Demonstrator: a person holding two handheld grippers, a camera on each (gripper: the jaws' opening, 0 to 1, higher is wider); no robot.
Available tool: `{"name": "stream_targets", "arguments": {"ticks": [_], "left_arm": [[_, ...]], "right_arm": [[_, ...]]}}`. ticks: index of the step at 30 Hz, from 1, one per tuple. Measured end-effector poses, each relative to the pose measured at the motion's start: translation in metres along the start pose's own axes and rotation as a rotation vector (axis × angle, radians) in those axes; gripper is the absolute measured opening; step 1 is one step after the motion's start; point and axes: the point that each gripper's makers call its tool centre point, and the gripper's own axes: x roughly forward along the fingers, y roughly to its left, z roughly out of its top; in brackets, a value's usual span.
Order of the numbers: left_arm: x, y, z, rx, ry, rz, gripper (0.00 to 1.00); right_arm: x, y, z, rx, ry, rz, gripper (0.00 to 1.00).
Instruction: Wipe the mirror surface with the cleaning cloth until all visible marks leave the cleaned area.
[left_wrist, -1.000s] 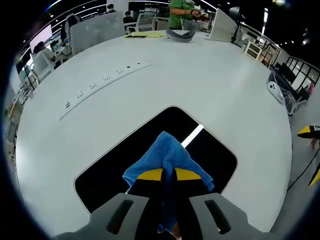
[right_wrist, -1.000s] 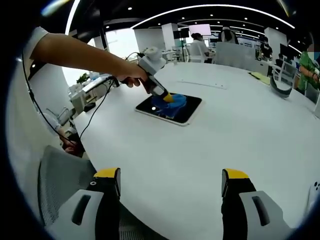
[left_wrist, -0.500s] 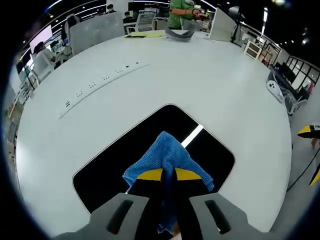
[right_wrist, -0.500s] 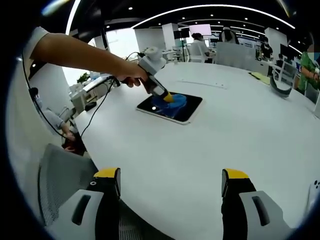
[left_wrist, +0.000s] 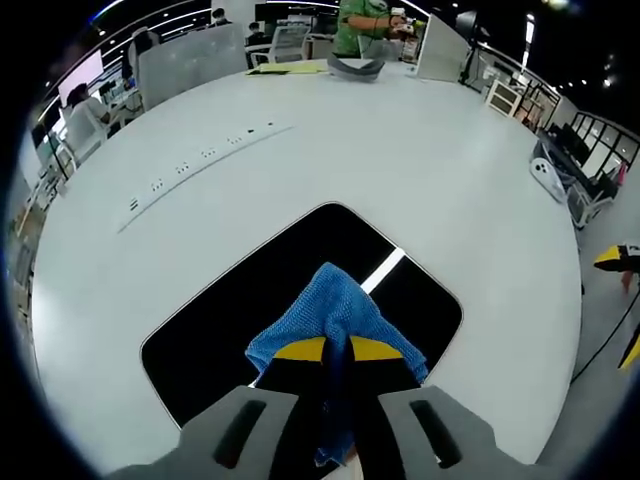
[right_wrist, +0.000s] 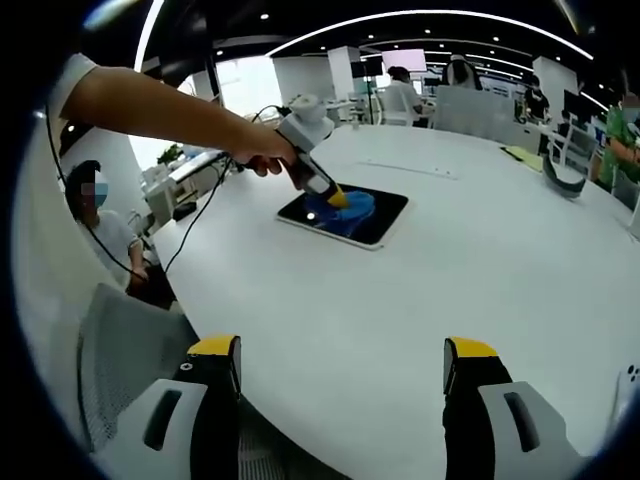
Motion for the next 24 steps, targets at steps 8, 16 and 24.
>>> {"name": "stream_targets", "arguments": {"ticks": [8, 16, 24], "left_arm": [[-0.0015, -0.0027, -0.0027, -0.004, 0.001, 0.000, 0.05], [-0.0028, -0.0051, -0.0054, -0.015, -0.009, -0.002, 0.05], [-0.0037, -0.0069, -0.0072, -0.021, -0.007, -0.003, 0.05]], "right_arm": [[-0.0004, 0.0006, -0.0016, 0.002, 0.000, 0.002, 0.82], [-0.0004, 0.0032, -0.0023, 0.001, 0.001, 0.009, 0.82], [-0.0013, 0.0026, -0.0007, -0.003, -0.003, 0.010, 0.82]]}}
